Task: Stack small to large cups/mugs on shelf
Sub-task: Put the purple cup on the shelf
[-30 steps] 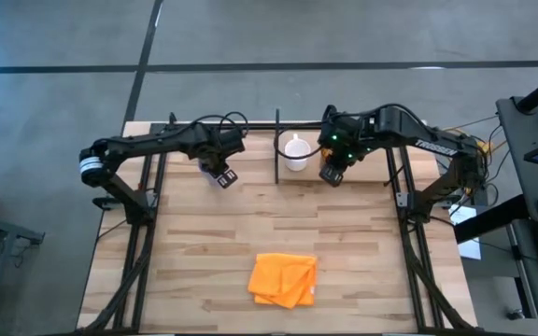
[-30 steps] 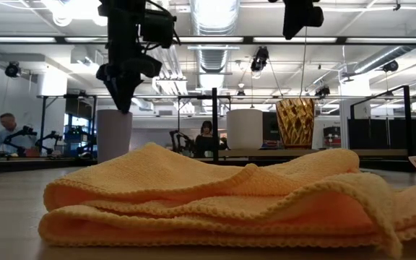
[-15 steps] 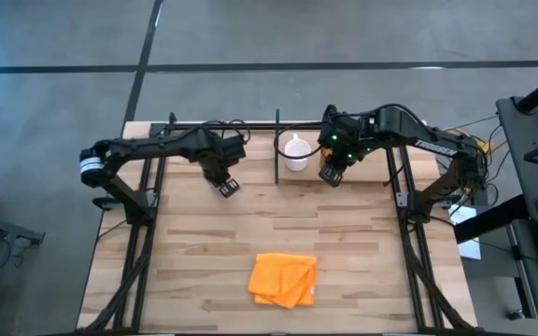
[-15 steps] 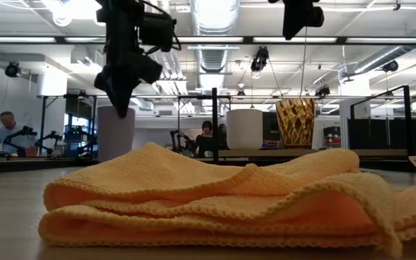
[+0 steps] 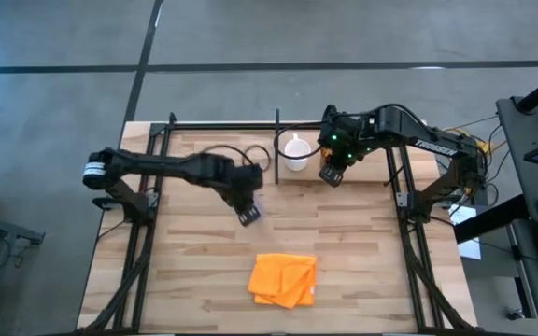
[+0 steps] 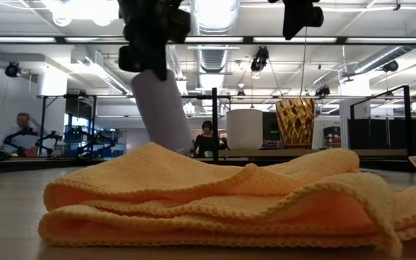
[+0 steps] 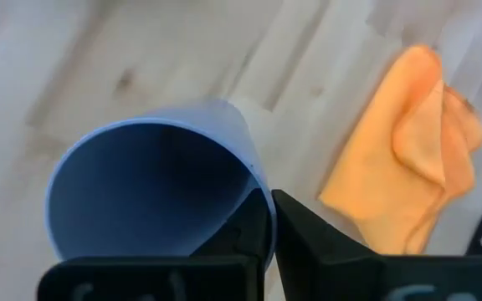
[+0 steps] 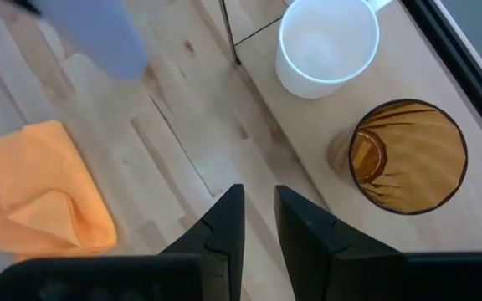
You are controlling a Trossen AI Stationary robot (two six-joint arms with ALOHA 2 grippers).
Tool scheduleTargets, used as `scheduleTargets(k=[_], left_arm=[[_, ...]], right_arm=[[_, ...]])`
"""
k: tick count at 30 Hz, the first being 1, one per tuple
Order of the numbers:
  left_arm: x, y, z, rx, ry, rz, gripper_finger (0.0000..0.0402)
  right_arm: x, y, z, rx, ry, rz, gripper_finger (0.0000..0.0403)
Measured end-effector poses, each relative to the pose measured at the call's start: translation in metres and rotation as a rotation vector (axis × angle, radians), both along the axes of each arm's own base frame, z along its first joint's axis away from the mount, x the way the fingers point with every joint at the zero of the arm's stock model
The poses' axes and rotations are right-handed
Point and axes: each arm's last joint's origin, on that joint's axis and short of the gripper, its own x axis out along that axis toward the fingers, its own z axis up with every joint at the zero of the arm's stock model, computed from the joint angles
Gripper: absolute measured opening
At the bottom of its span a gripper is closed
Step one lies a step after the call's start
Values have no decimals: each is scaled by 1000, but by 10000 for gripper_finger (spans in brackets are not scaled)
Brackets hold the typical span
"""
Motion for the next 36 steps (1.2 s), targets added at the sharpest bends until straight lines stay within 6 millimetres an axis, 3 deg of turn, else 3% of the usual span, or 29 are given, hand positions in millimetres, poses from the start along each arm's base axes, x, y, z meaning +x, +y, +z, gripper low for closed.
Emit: scheduleTargets(k=[7,17,20,27,36], left_arm=[[50,-12,-15,40,23,-107,0],[110,-15,18,112,-129,-223,0],[124,-15,21,131,-137,-248,0],[140,-15,6,146,-72,-300,0],[139,-15,-3,139,-26,-302,0]], right_arm=[[0,0,0,-2,1,6,63],[-3,1,2,-6,-5,12,63],[-6,1,4,-7,-9,13,63],[-27,4,14,-19,0,7,63],[-69,8,37,-127,-64,-97,63]])
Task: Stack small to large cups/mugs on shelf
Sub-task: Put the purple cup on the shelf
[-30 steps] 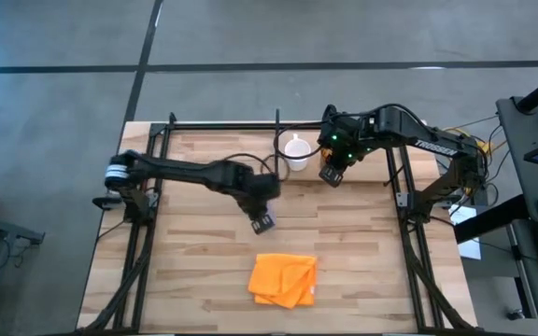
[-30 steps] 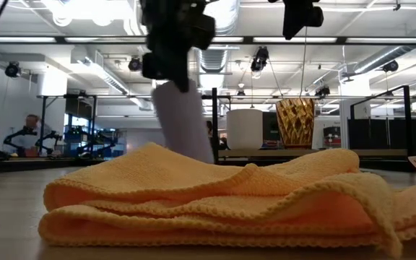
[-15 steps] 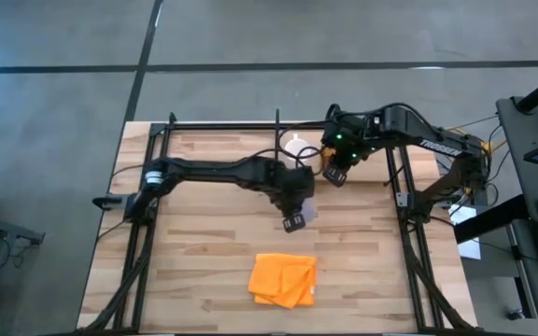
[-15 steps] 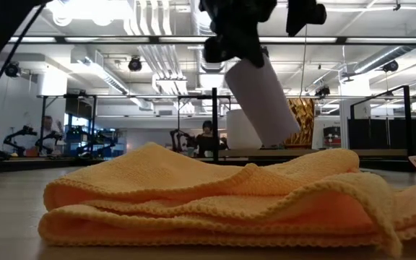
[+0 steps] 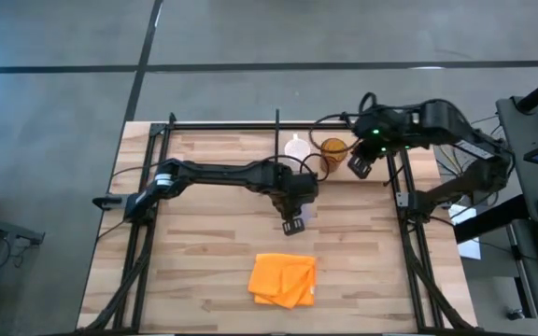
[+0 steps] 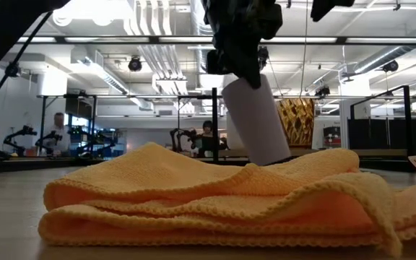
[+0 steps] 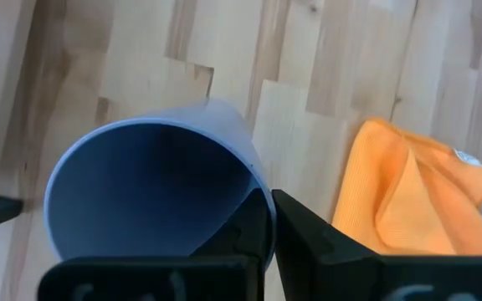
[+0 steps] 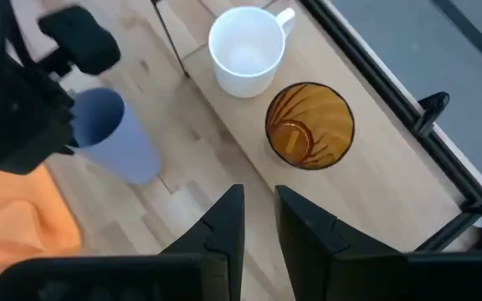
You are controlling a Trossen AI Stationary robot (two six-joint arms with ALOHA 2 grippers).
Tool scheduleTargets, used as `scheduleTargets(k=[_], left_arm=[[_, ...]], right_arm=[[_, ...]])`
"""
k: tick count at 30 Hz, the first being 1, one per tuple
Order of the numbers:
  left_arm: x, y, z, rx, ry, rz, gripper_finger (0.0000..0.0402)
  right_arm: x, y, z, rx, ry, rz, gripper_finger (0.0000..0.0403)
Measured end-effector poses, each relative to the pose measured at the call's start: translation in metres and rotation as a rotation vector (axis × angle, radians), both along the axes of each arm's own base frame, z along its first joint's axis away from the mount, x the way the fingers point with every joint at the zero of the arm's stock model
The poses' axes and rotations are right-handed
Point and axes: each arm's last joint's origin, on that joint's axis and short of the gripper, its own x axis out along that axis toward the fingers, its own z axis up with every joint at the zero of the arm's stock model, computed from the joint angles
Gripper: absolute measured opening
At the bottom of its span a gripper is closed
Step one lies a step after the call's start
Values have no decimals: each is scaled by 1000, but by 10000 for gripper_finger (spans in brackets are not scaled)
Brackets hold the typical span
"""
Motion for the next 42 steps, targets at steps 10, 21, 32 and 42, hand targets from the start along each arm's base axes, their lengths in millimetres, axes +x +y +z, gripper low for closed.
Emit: scheduleTargets(k=[10,21,32,42], left_arm=[[4,0,-15,-3,48,-1,0],[6,0,-15,16,29,-51,0],[6,0,-15,35,22,-100,0],[12,-1,-13,9,-42,-107,24]], right_arm=[[-32,6,17,16,-126,-68,63],[-33,6,17,15,-132,-68,63],[-31,6,16,16,-125,-67,63],[-31,6,16,17,-125,-67,63]])
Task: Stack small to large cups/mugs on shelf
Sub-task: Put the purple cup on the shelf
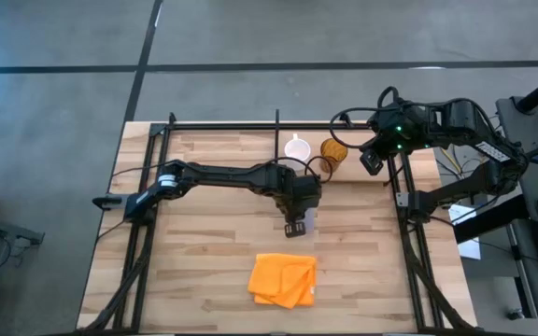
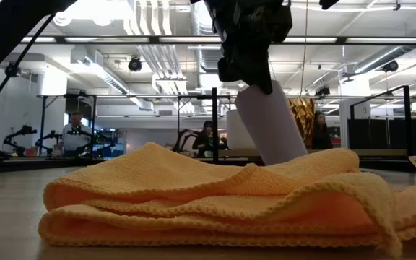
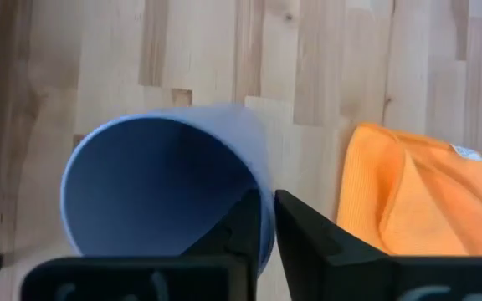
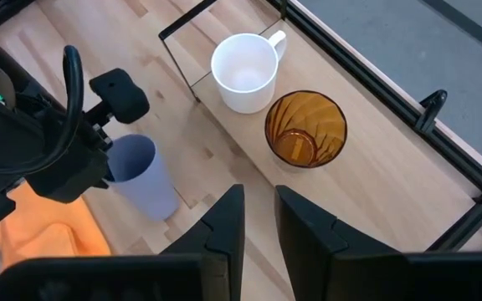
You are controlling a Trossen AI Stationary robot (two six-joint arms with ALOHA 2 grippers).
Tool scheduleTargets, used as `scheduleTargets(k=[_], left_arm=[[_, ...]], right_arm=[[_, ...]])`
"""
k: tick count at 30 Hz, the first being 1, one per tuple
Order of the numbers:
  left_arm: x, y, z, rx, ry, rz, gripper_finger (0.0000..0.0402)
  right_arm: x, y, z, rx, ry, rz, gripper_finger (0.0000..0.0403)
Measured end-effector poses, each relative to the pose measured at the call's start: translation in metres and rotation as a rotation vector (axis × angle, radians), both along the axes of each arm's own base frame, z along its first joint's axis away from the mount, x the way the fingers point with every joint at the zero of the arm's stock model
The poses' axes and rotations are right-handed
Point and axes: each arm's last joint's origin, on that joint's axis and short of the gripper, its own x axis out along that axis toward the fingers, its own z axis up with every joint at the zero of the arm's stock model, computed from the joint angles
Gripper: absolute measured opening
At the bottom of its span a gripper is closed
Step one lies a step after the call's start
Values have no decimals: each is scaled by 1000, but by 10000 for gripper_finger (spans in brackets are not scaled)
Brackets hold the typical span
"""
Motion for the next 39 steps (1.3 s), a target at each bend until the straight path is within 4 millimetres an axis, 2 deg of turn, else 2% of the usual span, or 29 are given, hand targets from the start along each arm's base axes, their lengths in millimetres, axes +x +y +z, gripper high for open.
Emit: scheduleTargets(k=[8,15,25,32,35,39], left_arm=[[1,0,0,-1,-6,1,59],[1,-3,0,-2,-9,-2,62],[2,-24,1,-6,-34,-47,62],[4,-28,3,-7,-60,-56,62],[5,-27,8,-7,-96,-55,62],[2,-27,32,7,-179,-80,61]], right_arm=[[0,0,0,0,0,0,63],[0,0,0,1,1,0,63],[0,0,0,-1,2,2,63],[1,0,0,-2,1,2,63],[1,0,0,-3,1,4,63],[1,1,0,29,-4,31,63]])
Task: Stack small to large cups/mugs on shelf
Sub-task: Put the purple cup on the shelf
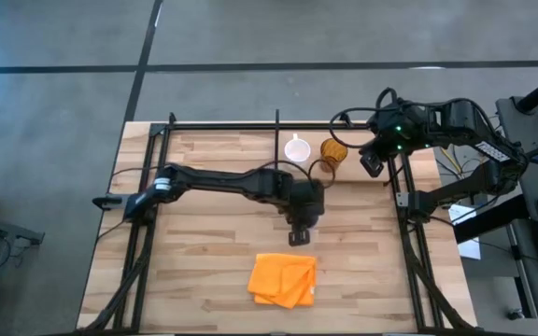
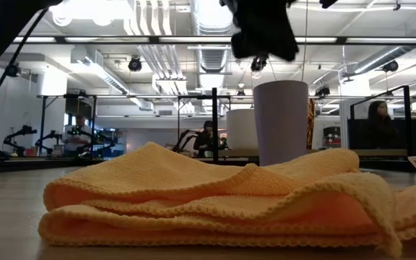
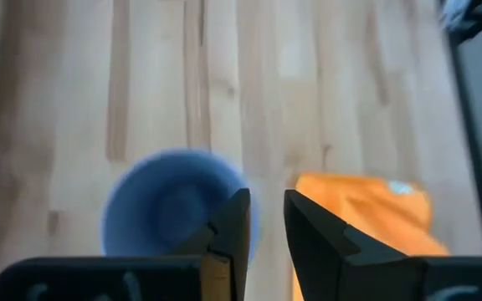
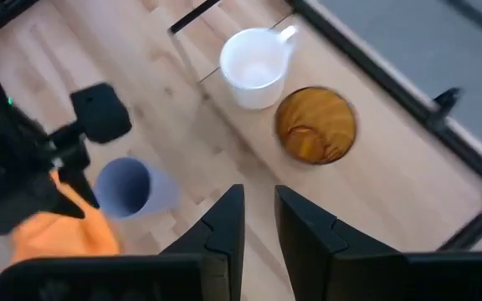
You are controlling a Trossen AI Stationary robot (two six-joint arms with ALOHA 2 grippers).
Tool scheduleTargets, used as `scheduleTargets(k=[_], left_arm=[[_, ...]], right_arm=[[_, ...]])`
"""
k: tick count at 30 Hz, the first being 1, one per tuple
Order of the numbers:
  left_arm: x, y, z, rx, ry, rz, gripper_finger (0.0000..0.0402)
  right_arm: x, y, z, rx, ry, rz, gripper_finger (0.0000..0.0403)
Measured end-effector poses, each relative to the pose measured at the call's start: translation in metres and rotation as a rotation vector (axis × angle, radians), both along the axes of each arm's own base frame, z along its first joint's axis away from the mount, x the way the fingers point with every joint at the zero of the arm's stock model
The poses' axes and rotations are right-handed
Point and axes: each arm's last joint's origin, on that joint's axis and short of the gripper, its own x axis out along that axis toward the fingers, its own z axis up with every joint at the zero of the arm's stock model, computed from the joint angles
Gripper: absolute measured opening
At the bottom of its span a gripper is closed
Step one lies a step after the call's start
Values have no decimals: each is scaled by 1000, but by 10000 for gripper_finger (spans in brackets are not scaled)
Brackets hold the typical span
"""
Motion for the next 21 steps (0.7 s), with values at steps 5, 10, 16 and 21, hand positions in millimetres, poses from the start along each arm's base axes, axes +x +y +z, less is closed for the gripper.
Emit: scheduleTargets(k=[5,10,16,21], left_arm=[[-19,2,40,-4,-89,-2,61],[-59,5,98,-13,-223,0,61],[-117,10,157,-1,-373,24,61],[-170,17,197,54,-503,109,61]], right_arm=[[3,8,0,56,-15,98,63],[18,25,-2,46,-100,201,63],[57,55,-20,80,-251,298,63],[91,79,-55,104,-218,352,63]])
